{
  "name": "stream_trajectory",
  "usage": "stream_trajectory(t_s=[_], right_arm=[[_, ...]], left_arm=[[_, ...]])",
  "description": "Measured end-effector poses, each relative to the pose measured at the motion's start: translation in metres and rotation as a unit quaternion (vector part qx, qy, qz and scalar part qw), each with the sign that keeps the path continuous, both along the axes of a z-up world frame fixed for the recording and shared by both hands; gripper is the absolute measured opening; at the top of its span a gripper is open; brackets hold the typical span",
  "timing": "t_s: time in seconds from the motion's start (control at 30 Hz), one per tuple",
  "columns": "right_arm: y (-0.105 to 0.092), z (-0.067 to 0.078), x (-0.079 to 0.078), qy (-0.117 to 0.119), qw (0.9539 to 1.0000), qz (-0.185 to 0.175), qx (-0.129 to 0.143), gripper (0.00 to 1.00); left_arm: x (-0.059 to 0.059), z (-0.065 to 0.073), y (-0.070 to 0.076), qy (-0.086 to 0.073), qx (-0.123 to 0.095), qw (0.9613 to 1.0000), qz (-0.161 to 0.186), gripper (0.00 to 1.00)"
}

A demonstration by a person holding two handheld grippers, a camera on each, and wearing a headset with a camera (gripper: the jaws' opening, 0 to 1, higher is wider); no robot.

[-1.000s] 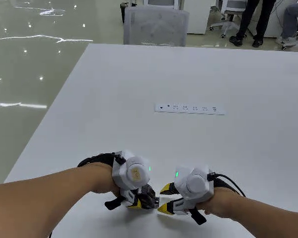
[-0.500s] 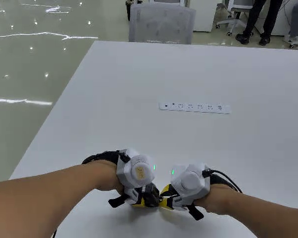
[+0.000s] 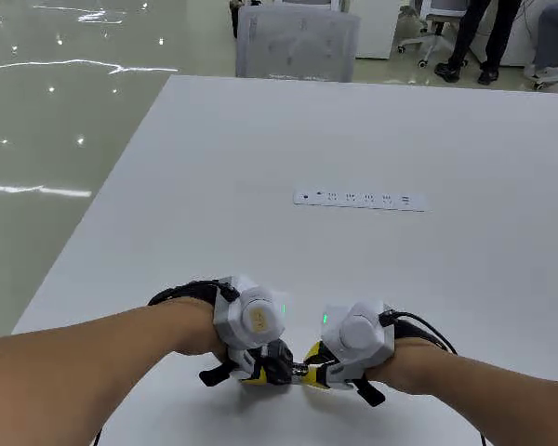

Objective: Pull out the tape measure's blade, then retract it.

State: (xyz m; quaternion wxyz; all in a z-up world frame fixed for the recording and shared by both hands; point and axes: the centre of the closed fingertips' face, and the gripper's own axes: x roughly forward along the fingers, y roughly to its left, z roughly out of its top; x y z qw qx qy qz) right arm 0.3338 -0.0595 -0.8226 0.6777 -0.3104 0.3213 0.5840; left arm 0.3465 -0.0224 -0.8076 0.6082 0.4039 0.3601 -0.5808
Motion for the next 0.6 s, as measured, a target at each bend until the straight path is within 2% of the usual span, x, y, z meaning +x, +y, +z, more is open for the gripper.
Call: stream_trajectory(t_s=[0.17,0.23,0.27,0.3,0.37,0.4,0.43,0.5,0.6], right_arm=[[0.000,-0.002,0.002,-0.004,0.9999,0.005,-0.008,0.16],[0.003,-0.007,-0.002,0.008,0.9999,0.003,-0.009,0.26],[0.004,-0.008,-0.003,0.010,0.9999,0.003,-0.010,0.27],[0.008,-0.009,-0.006,0.014,0.9998,0.007,-0.008,0.23],[0.009,-0.007,0.000,0.012,0.9999,-0.008,-0.007,0.21],[0.008,-0.007,0.005,0.004,0.9999,-0.012,-0.010,0.16],[0.008,-0.008,0.004,0.011,0.9998,-0.013,-0.007,0.15],[0.008,-0.008,0.004,0.033,0.9987,-0.039,-0.004,0.14],[0.008,-0.008,0.004,0.032,0.9987,-0.038,-0.005,0.13]], left_arm=[[0.001,0.000,-0.001,0.001,-0.002,1.0000,0.001,0.35],[0.000,0.000,-0.001,0.001,-0.002,1.0000,0.001,0.35],[0.000,0.000,-0.001,0.001,-0.001,1.0000,0.001,0.35],[0.000,0.000,-0.001,0.002,-0.001,1.0000,-0.001,0.35],[0.000,0.000,0.000,0.001,0.000,1.0000,-0.001,0.35],[0.000,0.000,0.000,0.000,-0.001,1.0000,-0.001,0.35],[0.000,0.000,-0.001,0.000,-0.003,1.0000,0.003,0.35],[0.000,0.000,0.000,0.000,-0.002,1.0000,0.002,0.35],[0.000,0.000,0.000,0.000,-0.002,1.0000,0.003,0.35]])
